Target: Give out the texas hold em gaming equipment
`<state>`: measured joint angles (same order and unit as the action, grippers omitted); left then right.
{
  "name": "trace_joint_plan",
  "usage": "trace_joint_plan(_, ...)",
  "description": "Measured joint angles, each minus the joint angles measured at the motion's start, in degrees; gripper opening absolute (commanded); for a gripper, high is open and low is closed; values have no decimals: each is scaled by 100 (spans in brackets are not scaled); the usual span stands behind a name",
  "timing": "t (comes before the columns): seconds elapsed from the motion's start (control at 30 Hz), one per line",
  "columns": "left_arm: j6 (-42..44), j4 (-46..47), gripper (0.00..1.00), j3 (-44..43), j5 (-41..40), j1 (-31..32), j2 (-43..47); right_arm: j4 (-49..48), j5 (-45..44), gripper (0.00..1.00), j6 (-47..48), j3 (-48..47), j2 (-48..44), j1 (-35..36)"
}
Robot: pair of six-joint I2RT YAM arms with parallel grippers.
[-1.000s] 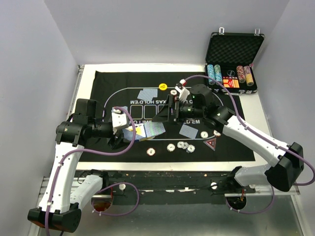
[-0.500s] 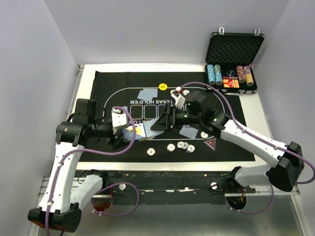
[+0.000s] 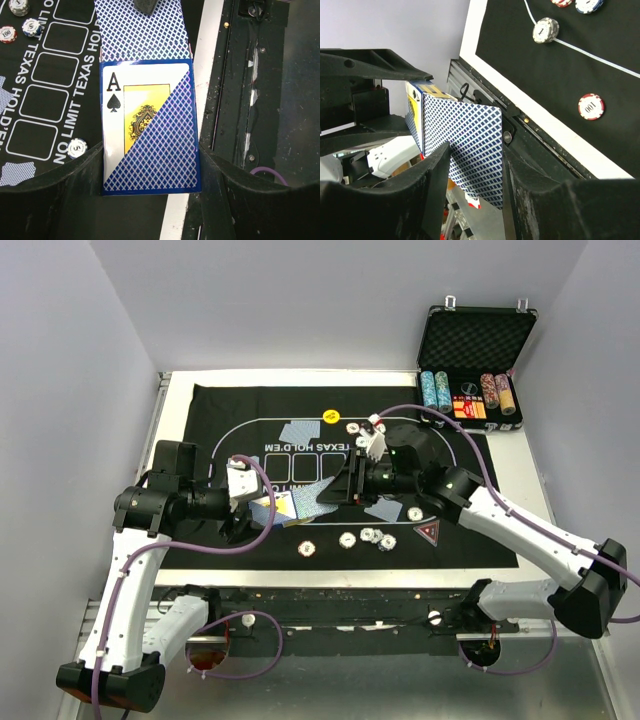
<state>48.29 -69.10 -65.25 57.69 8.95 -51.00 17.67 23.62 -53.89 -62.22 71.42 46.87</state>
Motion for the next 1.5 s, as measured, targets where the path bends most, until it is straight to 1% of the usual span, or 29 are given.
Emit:
trace_joint_plan(0.23, -15, 2, 19, 0, 2, 0, 0, 439, -275, 44, 175, -267, -44, -13)
trace_joint_plan(0.67, -15, 20, 20, -70, 7, 0, 0, 1108, -555, 44, 553, -704, -109, -76)
trace_joint_plan(0.83, -17, 22, 19, -70, 9, 0, 0, 1429, -793, 43, 739, -984, -111, -76)
trace_joint_plan(1.0, -17, 26, 19, -70, 11, 0, 0, 1620, -951, 41, 846, -1172, -144, -81)
trace_joint_plan(1.07, -22, 28, 19, -70, 20, 0, 0, 1672, -984, 38, 863, -1209, -157, -81)
trace_joint_plan(1.13, -37, 46, 19, -70, 33, 0, 0, 1725, -1016, 33, 892, -1248, -157, -81)
trace_joint_plan(1.23, -46, 57, 19, -70, 46, 0, 0, 1784, -1060, 17, 896, -1263, -168, -83)
trace_joint_plan(1.33, -59, 59, 19, -70, 46, 0, 0, 1829, -1075, 5, 890, -1263, -173, -83)
trace_joint_plan(1.4, -59, 57, 19, -70, 46, 0, 0, 1840, -1078, 1, 881, -1266, -177, -83)
trace_joint_plan(1.5, -61, 59, 19, -70, 46, 0, 0, 1847, -1075, 1, 833, -1272, -190, -83)
